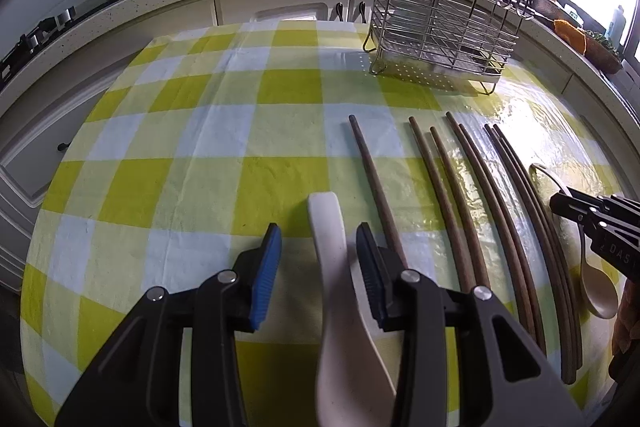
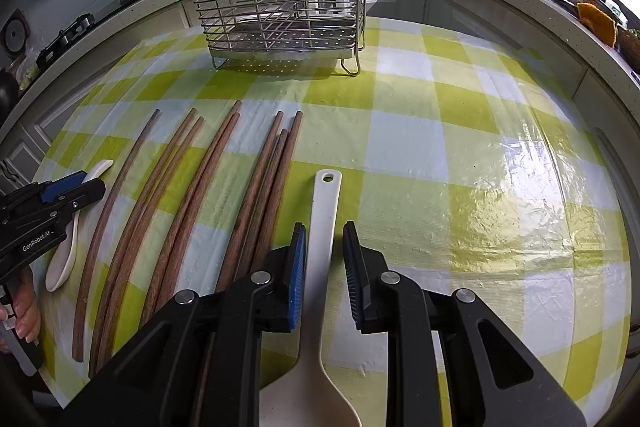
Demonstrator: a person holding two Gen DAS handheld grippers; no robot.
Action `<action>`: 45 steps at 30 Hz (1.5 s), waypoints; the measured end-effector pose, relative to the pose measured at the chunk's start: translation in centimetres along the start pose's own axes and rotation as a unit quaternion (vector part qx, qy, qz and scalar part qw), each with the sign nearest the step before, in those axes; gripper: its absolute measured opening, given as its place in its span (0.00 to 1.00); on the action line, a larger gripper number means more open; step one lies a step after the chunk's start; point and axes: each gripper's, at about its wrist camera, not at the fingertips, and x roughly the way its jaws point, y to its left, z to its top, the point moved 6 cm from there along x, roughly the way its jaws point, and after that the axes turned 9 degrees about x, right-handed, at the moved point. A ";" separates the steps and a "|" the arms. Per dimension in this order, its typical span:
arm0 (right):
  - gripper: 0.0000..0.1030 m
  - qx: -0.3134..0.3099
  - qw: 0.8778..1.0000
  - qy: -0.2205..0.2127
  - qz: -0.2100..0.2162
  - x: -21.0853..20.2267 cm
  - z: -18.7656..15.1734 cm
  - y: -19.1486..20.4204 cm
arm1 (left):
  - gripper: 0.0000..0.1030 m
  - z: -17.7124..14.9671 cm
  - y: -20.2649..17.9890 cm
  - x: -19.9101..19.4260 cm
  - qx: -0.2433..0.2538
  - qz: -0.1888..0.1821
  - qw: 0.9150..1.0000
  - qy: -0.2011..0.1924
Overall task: Organize utensils
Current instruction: 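Lower the right gripper over the white ladle handle, then close the right gripper on the white ladle handle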
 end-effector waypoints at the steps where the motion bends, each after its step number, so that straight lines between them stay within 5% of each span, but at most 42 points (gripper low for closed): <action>1: 0.21 0.004 1.000 -0.003 0.003 0.0 0.0 -0.1 | 0.37 0.1 0.0 0.0 -0.001 0.001 1.000 -0.001; 19: 0.19 0.002 0.999 -0.041 -0.012 -0.3 -0.5 -0.1 | 0.36 0.5 0.2 0.5 0.001 0.015 1.000 -0.018; 24: 0.13 0.009 0.999 -0.043 -0.013 -0.3 -0.5 -0.4 | 0.15 0.5 0.5 0.5 -0.002 0.017 1.000 -0.020; 45: 0.14 0.034 0.998 -0.054 -0.004 -2.1 1.0 -1.6 | 0.15 3.4 0.2 -2.7 0.006 0.014 0.998 -0.057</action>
